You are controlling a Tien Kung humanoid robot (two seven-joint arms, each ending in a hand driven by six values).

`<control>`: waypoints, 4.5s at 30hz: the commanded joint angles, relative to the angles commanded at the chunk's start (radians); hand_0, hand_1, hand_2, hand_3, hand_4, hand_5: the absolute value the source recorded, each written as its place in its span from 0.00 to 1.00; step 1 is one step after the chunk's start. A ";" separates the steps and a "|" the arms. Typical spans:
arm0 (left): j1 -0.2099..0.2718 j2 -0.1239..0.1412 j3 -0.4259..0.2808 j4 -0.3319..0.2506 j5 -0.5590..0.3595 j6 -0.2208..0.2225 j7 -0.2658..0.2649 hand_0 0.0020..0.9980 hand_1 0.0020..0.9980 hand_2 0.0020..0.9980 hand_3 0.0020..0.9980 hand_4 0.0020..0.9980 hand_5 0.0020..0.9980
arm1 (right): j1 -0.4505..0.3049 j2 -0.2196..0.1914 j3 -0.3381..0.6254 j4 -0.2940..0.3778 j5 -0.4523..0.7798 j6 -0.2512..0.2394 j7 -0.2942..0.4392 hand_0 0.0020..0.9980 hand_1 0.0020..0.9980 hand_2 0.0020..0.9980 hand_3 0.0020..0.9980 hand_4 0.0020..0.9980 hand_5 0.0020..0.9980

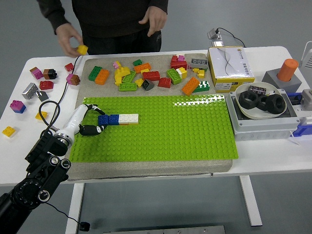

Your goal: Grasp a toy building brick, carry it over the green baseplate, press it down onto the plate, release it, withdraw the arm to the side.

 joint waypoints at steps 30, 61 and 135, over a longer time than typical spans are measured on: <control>0.009 -0.004 0.010 -0.009 0.026 0.016 0.000 0.98 0.92 0.91 0.58 0.48 0.00 | -0.006 0.002 0.004 0.000 -0.007 0.003 0.001 0.63 0.62 0.68 0.71 0.77 0.97; 0.021 0.020 0.045 -0.065 0.058 0.002 0.037 0.98 0.93 0.91 0.58 0.50 0.00 | -0.005 0.005 0.004 0.000 -0.001 0.002 0.003 0.63 0.62 0.67 0.71 0.77 0.96; 0.061 0.011 0.017 -0.133 0.255 0.017 0.191 0.98 0.93 0.91 0.56 0.53 0.00 | 0.000 0.001 0.012 0.000 -0.014 -0.001 0.001 0.63 0.62 0.67 0.71 0.78 0.96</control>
